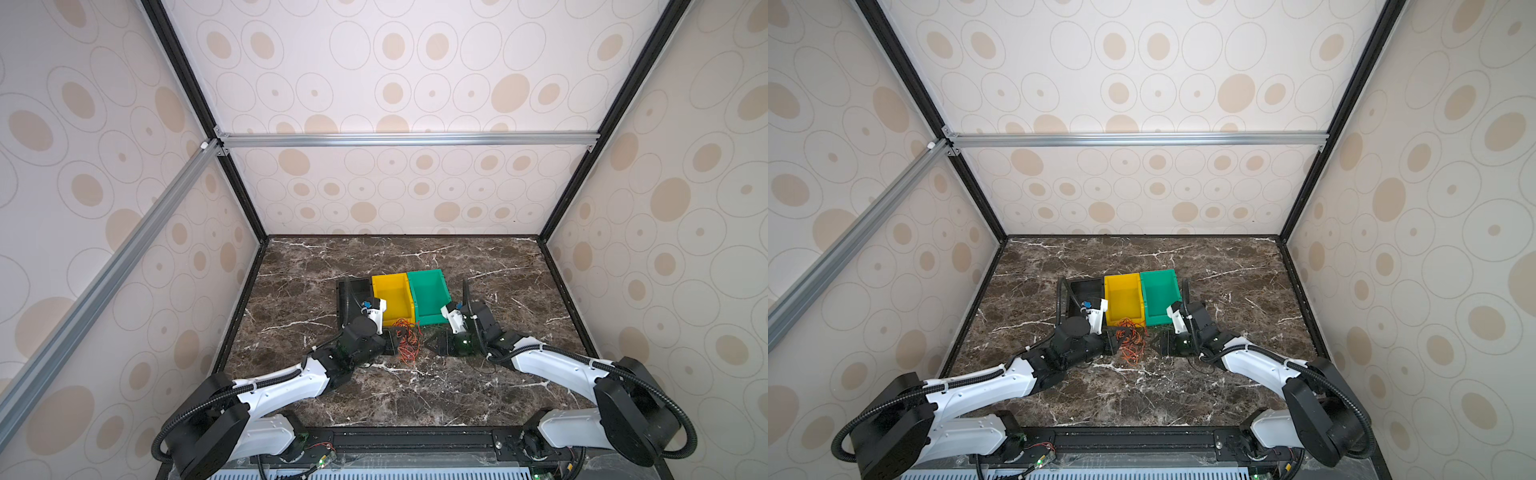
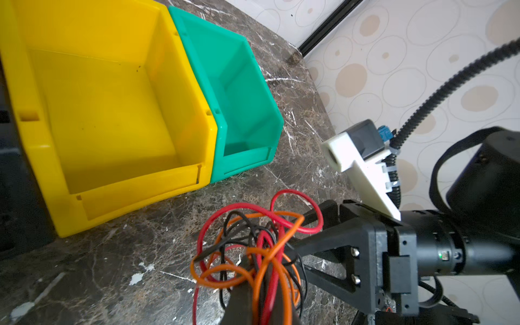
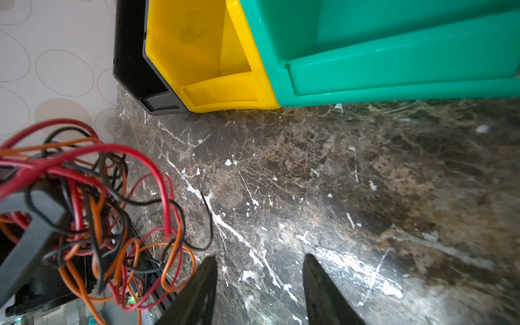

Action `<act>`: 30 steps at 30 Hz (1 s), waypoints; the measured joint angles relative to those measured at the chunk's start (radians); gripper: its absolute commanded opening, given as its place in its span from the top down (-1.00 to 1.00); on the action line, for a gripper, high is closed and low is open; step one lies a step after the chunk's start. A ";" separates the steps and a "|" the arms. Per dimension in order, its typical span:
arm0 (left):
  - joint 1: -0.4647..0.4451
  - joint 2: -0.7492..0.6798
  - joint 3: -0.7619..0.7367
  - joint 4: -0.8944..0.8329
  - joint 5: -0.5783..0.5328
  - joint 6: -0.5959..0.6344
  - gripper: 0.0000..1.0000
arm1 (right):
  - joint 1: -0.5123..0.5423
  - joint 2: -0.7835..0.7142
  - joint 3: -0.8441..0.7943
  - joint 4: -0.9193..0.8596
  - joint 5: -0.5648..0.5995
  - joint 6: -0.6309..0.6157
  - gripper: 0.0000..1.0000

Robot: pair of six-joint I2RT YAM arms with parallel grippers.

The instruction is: Untangle the cables

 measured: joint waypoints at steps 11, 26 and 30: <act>0.033 -0.059 -0.011 0.040 0.065 -0.045 1.00 | 0.003 0.075 -0.001 0.156 -0.103 0.131 -0.12; 0.033 -0.083 -0.059 0.065 0.067 -0.060 1.00 | 0.003 -0.043 0.005 0.075 -0.085 0.242 0.04; 0.033 -0.088 -0.063 0.070 0.067 -0.060 1.00 | 0.003 -0.044 0.005 0.063 -0.080 0.260 0.13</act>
